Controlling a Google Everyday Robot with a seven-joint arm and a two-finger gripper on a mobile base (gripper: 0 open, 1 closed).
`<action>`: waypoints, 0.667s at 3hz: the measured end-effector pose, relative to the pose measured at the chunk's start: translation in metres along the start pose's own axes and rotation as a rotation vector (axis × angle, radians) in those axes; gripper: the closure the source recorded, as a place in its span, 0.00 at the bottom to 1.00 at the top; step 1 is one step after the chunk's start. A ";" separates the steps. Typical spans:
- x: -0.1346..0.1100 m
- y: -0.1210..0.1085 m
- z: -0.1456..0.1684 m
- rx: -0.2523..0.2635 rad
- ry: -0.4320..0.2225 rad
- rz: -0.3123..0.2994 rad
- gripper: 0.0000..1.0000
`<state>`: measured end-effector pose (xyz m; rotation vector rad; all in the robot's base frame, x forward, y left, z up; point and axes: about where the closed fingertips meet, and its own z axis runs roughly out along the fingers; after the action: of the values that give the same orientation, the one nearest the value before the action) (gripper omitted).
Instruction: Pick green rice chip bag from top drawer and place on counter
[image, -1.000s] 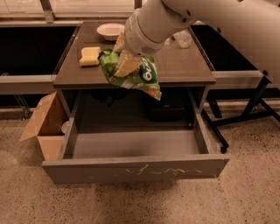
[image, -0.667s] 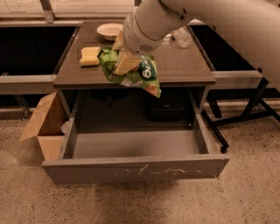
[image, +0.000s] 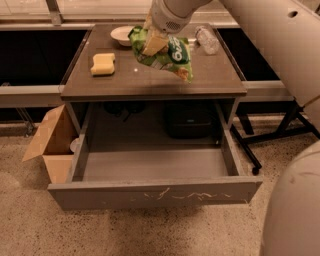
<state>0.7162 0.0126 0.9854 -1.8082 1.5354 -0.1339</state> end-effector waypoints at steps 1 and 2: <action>0.015 -0.029 0.006 0.047 0.000 0.032 1.00; 0.025 -0.045 0.018 0.077 -0.026 0.072 1.00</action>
Offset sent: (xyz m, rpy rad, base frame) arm 0.0806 -0.0238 0.0085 0.1419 -0.0537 -0.1015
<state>0.7689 -0.0011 0.9894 -1.6867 1.5539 -0.1328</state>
